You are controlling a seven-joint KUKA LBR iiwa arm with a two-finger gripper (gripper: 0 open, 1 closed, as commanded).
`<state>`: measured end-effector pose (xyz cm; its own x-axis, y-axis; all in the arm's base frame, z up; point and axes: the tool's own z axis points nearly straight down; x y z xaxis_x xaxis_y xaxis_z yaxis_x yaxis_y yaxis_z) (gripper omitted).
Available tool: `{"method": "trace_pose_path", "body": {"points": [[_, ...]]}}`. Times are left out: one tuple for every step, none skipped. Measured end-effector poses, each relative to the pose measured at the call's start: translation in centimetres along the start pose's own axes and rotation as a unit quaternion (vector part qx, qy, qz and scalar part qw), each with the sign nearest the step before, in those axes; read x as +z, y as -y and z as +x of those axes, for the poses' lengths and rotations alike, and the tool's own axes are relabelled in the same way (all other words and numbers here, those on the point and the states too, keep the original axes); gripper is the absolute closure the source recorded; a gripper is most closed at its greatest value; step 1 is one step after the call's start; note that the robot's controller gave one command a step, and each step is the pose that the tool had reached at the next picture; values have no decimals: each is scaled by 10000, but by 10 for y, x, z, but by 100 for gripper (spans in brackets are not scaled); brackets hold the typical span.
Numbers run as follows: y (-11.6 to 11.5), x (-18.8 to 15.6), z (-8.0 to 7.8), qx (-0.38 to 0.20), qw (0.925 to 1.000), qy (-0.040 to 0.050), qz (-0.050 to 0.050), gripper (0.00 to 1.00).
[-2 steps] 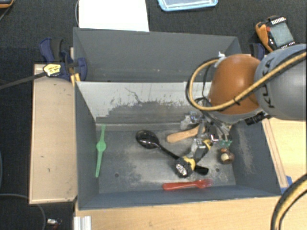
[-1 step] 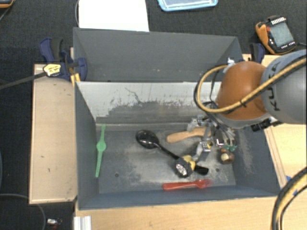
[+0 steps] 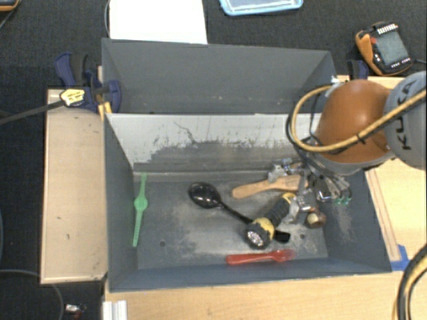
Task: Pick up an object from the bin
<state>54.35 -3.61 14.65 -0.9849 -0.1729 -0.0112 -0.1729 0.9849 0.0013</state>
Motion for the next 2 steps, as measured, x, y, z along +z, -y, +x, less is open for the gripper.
{"method": "trace_pose_path", "body": {"points": [[6,35,-28,223,9998,14,7,0],[1,63,-42,500,9987,31,5,0]]}}
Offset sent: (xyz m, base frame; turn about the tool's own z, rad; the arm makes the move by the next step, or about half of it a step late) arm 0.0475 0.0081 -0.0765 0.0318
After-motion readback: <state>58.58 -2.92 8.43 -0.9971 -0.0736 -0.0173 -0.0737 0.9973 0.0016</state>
